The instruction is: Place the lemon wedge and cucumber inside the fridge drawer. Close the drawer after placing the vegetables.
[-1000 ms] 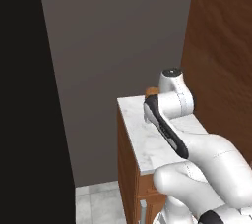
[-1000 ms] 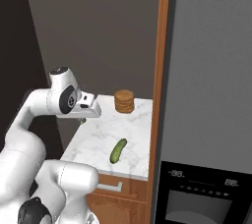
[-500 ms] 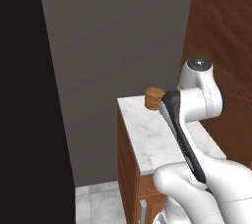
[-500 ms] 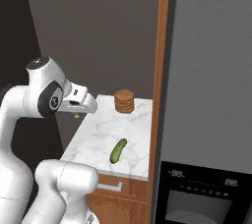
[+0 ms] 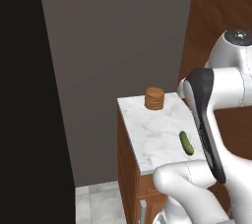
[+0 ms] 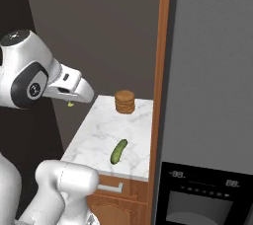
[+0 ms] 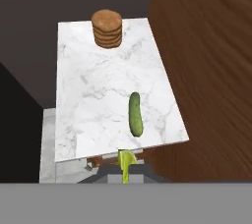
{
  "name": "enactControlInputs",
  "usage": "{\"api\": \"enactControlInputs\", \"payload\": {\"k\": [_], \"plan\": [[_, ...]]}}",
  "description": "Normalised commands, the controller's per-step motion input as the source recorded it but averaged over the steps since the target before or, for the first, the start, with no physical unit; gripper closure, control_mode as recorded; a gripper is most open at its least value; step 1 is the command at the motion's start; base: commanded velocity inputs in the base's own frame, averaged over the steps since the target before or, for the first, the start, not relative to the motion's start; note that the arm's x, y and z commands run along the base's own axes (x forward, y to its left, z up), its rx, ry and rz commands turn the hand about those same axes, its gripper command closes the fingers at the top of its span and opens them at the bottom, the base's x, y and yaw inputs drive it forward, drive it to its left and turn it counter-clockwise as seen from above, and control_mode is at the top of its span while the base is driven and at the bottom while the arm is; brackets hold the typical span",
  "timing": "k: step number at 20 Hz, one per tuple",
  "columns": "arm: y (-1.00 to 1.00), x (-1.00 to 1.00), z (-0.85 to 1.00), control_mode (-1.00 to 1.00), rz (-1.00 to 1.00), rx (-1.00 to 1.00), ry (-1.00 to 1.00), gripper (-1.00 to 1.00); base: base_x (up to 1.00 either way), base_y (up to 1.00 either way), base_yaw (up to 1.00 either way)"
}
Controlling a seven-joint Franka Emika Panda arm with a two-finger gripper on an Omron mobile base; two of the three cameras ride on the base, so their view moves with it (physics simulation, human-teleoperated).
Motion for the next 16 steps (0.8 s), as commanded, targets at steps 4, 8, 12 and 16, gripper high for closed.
{"api": "enactControlInputs", "payload": {"k": [4,8,12,16], "plan": [[-0.02,-0.6,0.37,-1.0,-0.05,0.04,0.0,1.0,0.0,0.0,0.0],[0.0,-0.08,0.0,-1.0,-0.01,0.0,0.0,1.0,0.0,0.0,0.0],[0.0,-0.11,-0.01,-1.0,-0.01,0.0,0.0,1.0,0.0,0.0,0.0],[0.0,-0.44,-0.01,1.0,-0.03,0.0,0.0,1.0,-0.24,0.0,-0.01]]}}
